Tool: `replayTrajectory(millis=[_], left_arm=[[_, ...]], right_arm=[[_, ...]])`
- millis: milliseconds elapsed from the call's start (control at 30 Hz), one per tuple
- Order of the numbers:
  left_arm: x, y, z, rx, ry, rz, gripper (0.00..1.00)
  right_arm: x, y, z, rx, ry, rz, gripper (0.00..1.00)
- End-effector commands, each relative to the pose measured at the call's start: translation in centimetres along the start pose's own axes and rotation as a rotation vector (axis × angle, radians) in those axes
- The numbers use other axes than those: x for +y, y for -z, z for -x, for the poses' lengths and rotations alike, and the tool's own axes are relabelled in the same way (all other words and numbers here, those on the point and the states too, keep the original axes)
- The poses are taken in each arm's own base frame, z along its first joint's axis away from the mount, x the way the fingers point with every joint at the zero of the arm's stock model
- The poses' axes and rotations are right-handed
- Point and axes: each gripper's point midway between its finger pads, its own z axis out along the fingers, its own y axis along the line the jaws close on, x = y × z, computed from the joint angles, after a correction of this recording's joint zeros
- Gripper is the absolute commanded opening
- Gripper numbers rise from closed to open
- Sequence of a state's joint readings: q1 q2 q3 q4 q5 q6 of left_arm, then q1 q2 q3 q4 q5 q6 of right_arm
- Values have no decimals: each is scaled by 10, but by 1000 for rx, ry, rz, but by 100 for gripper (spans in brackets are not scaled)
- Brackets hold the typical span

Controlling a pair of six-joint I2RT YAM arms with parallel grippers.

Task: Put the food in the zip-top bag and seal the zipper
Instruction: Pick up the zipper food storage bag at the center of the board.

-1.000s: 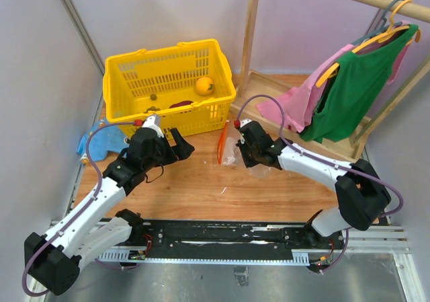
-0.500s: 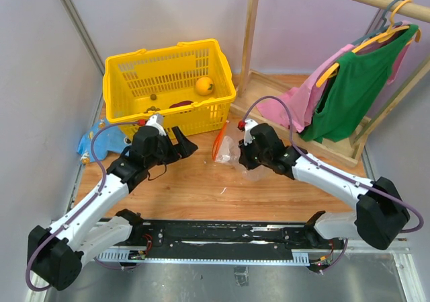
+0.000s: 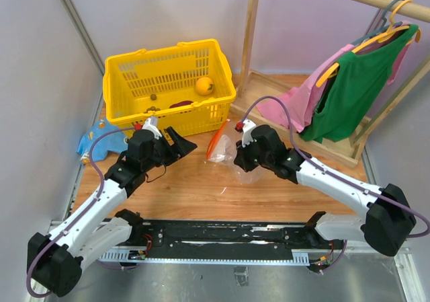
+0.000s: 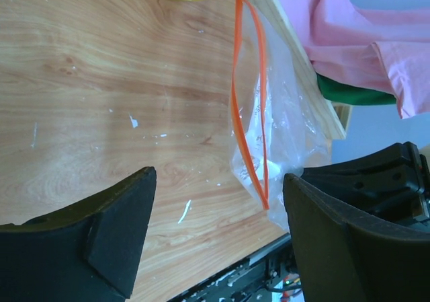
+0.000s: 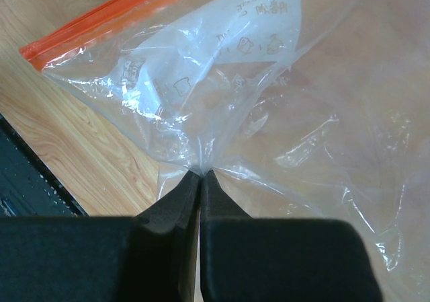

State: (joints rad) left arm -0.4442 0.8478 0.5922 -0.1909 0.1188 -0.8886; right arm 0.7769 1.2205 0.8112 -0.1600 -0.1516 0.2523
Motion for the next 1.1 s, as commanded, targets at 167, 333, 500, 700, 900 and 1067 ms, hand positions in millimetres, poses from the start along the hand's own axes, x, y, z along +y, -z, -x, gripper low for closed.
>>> replayTrajectory(millis=[167, 333, 500, 700, 900, 1067], left_arm=[[-12, -8, -5, 35, 57, -72, 75], [-7, -13, -8, 52, 56, -53, 72], [-1, -10, -6, 40, 61, -32, 70], [2, -11, -13, 64, 79, -40, 66], [2, -16, -22, 105, 81, -62, 64], [-1, -19, -24, 121, 82, -84, 64]], right_arm=[[29, 9, 14, -66, 75, 89, 1], [36, 12, 11, -64, 91, 113, 1], [38, 14, 1, -37, 94, 131, 1], [41, 20, 1, -56, 95, 144, 1], [46, 18, 0, -50, 99, 160, 1], [50, 17, -1, -44, 109, 169, 1]])
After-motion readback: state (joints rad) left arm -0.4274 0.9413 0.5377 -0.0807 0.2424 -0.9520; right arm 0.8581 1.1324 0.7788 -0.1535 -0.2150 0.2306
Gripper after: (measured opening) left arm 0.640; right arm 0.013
